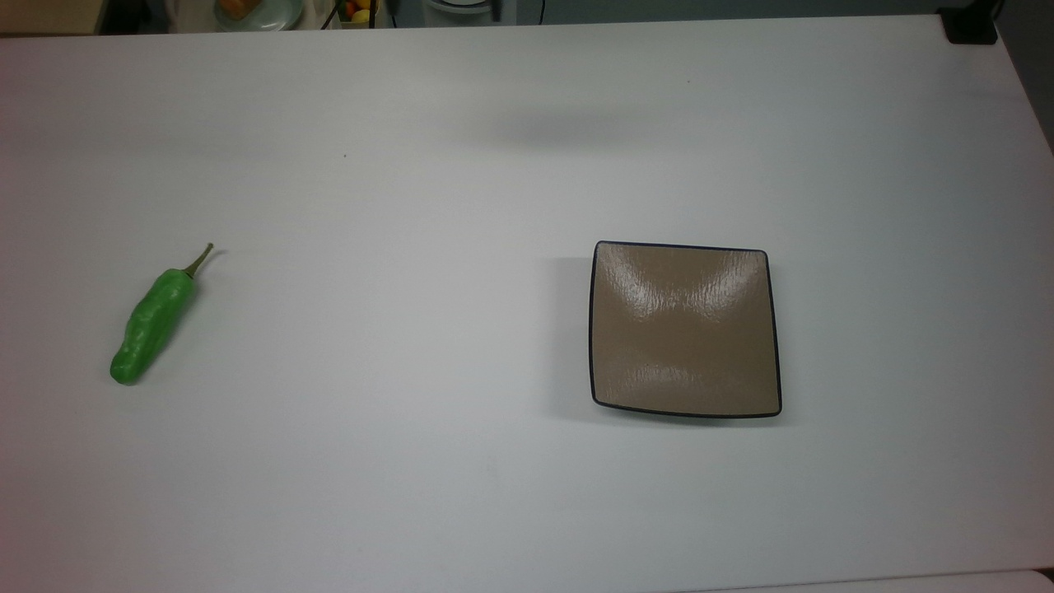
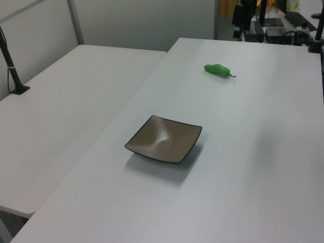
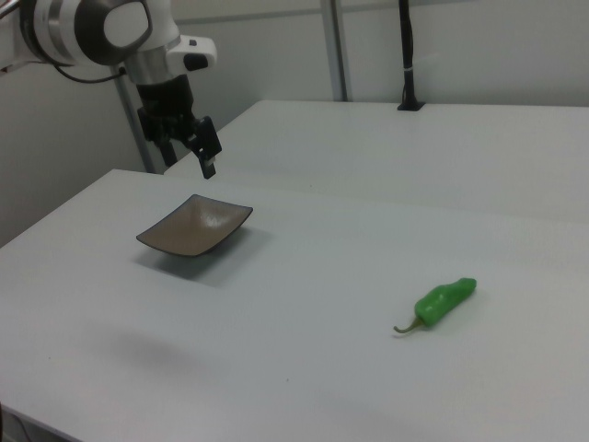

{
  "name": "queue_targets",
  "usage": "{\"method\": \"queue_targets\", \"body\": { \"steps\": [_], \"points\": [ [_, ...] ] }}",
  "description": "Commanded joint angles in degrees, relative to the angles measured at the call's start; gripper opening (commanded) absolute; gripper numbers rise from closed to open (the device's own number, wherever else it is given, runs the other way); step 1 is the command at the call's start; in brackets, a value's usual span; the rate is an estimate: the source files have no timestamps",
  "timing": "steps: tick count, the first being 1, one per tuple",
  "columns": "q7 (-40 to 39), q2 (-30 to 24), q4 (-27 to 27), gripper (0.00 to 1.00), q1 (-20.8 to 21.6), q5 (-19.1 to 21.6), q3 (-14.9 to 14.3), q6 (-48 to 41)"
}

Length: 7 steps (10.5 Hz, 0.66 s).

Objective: Chili peppers are placed on a ceramic plate
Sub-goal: 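Move the open gripper down toward the green chili pepper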

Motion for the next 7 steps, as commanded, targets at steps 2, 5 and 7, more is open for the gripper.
{"method": "queue_targets", "body": {
  "steps": [2,5,7],
  "points": [
    [-0.17,1.15,-2.72,1.00,2.64,-0.01,-1.11,4.31],
    [-0.17,1.42,-2.63,1.00,2.73,-0.01,-1.11,4.31],
    [-0.25,1.95,-2.37,1.00,2.65,0.07,-1.11,5.96]
  ]
}}
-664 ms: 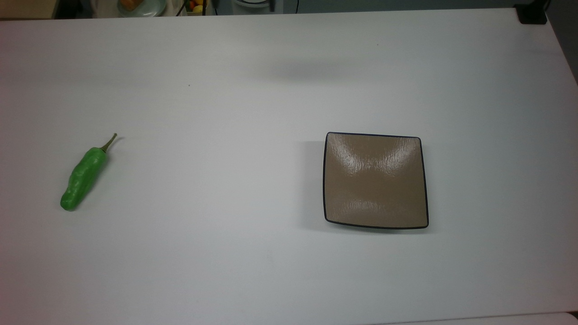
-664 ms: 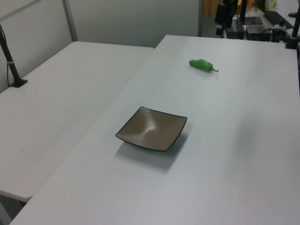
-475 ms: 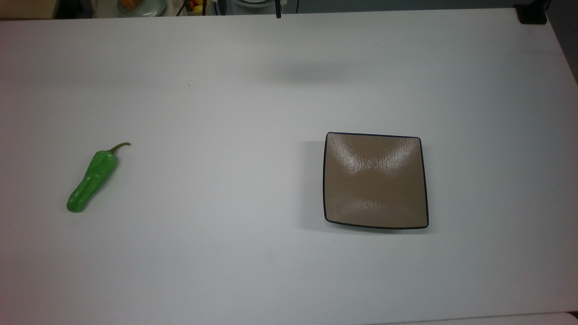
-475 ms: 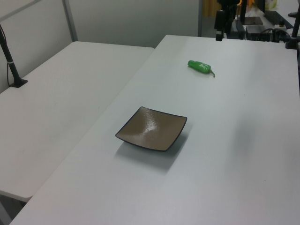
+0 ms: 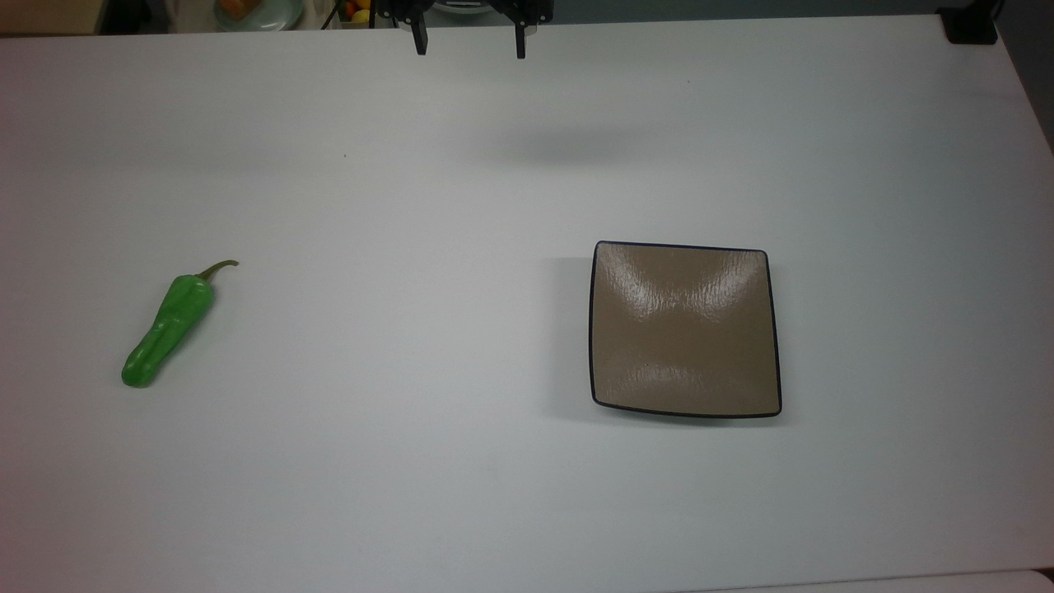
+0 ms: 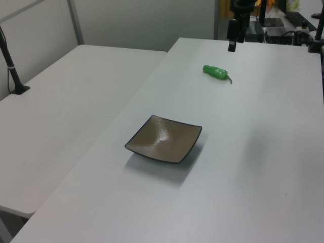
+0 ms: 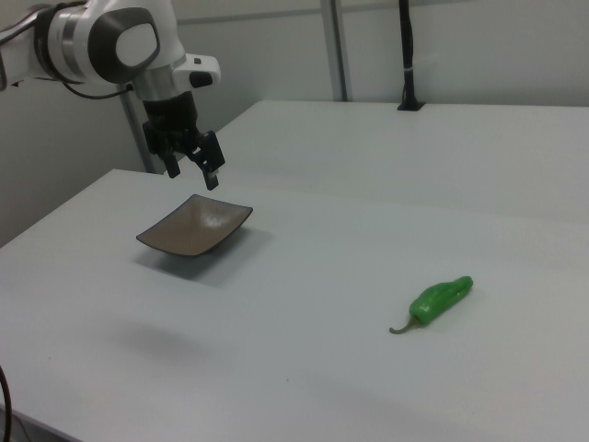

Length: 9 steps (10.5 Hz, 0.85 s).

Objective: Chili peppers are placed on a ceramic plate
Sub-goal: 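Move the open gripper down toward the green chili pepper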

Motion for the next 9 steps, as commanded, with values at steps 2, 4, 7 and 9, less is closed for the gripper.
{"method": "queue_targets", "body": {
  "steps": [2,4,7,9],
  "points": [
    [-0.30,1.31,-0.37,1.00,0.36,-0.08,-0.91,6.40],
    [-0.21,2.19,-0.19,1.00,-3.67,0.18,-0.91,11.05],
    [-0.38,6.31,1.74,1.00,-7.37,-0.17,-1.35,14.05],
    [-0.38,11.66,6.81,1.00,-9.74,-0.17,-1.70,16.52]
  ]
}}
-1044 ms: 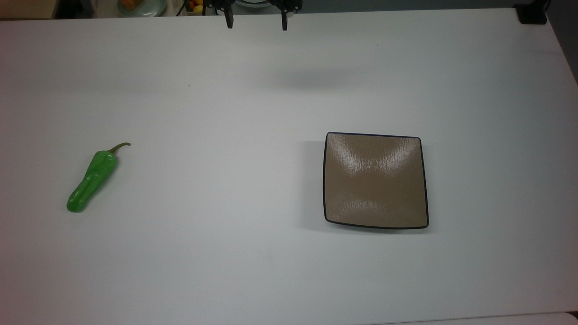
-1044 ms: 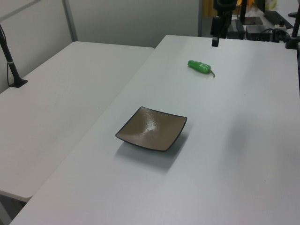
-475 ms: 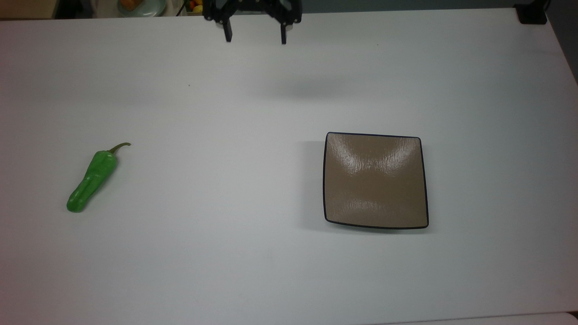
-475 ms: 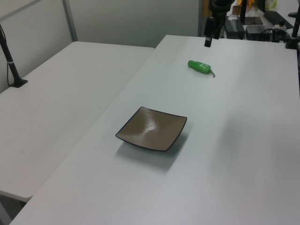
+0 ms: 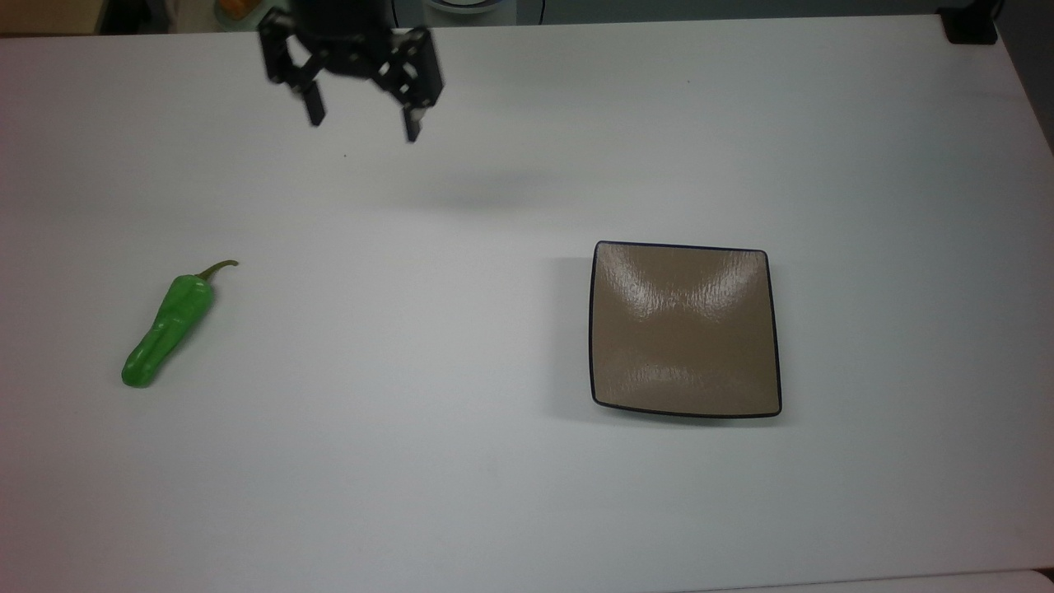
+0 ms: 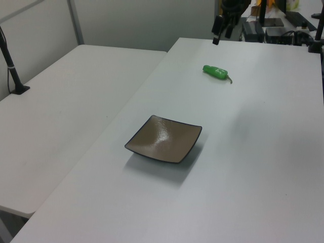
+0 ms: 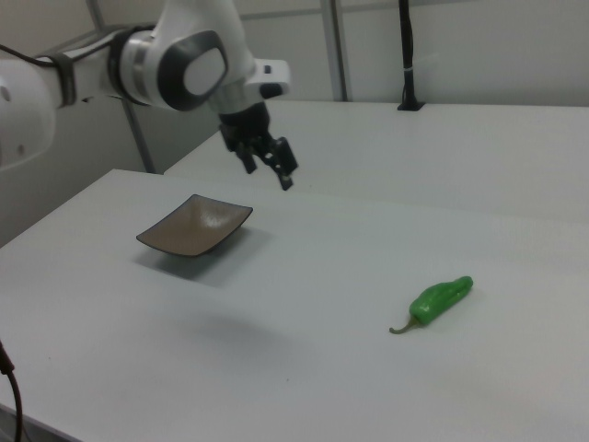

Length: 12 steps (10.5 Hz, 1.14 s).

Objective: Chili peppers are placed on a ceramic plate
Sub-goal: 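Move the open gripper down toward the green chili pepper, then lower the gripper around the green chili pepper and close it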

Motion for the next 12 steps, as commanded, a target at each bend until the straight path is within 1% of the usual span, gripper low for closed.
{"method": "queue_targets", "body": {
  "steps": [1,2,3,4,5,7,10,12],
  "points": [
    [-0.31,8.18,8.15,1.00,-2.11,-0.12,-2.46,1.68],
    [-0.48,10.64,10.35,1.00,-2.29,-0.12,-4.31,1.76],
    [-0.49,13.54,12.46,1.00,-2.90,-0.12,-5.37,2.11],
    [-1.27,16.53,15.09,1.00,-4.22,-0.12,-5.82,2.20],
    [-1.45,18.47,16.07,1.00,-5.01,-0.21,-6.00,2.55],
    [-5.56,21.73,16.00,1.00,-7.21,-0.29,-6.52,4.74],
    [-7.51,25.78,15.73,1.00,-9.06,-2.75,-6.53,8.43],
    [-7.52,28.50,15.56,1.00,-9.85,-2.84,-6.53,13.08]
  ]
}}
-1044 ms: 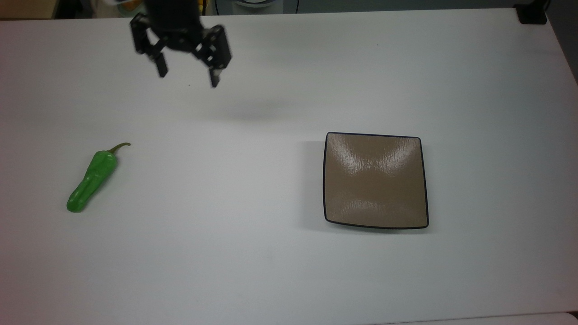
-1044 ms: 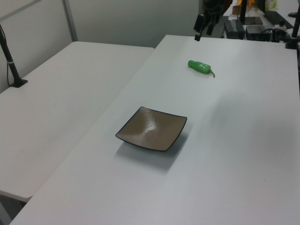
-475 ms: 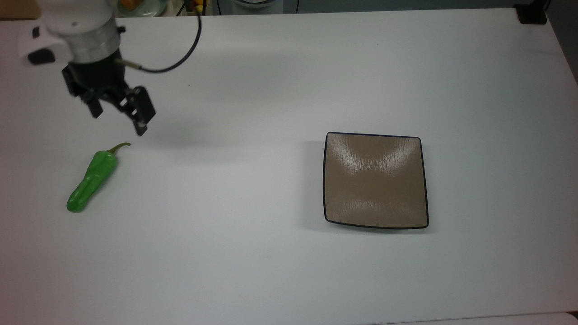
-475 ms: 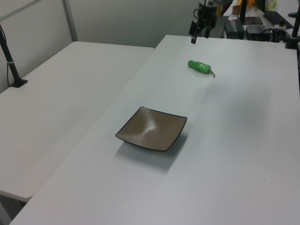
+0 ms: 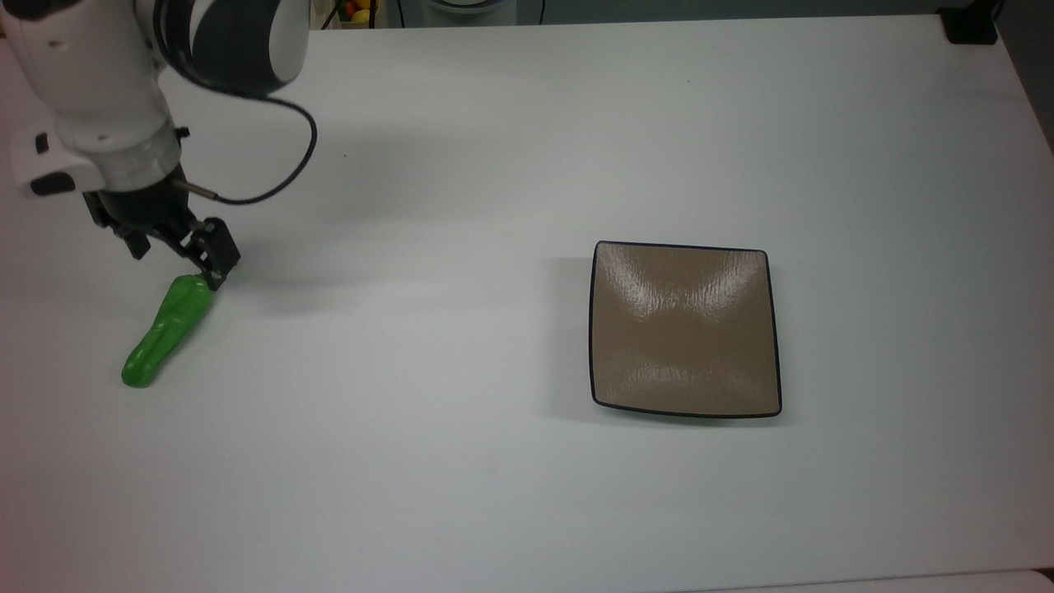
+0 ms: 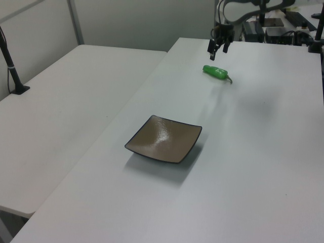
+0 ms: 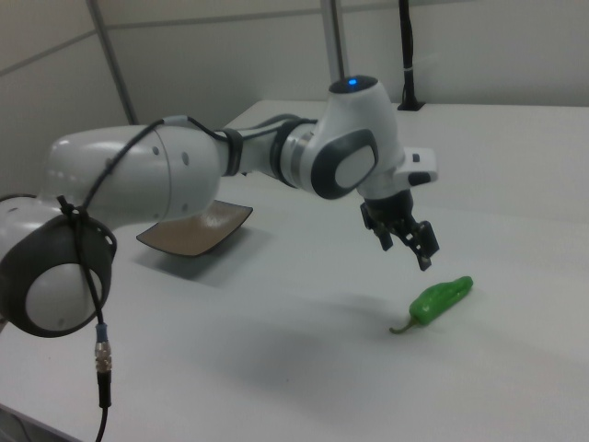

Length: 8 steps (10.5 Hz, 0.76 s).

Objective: Chili peppers are placed on a ceramic plate
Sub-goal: 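Lower the gripper around the green chili pepper and close it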

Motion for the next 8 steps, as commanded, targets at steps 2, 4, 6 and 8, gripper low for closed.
{"method": "queue_targets", "body": {
  "steps": [2,4,6,8],
  "points": [
    [-0.89,5.32,0.51,1.00,-0.81,-1.05,-0.26,8.46],
    [-0.98,6.91,-0.02,1.00,-1.16,-1.40,-0.35,10.58],
    [-0.89,8.14,-0.20,1.00,-1.60,-3.24,-0.26,12.69],
    [-0.89,9.20,-0.38,1.00,-1.78,-3.33,-0.26,12.96]
  ]
}}
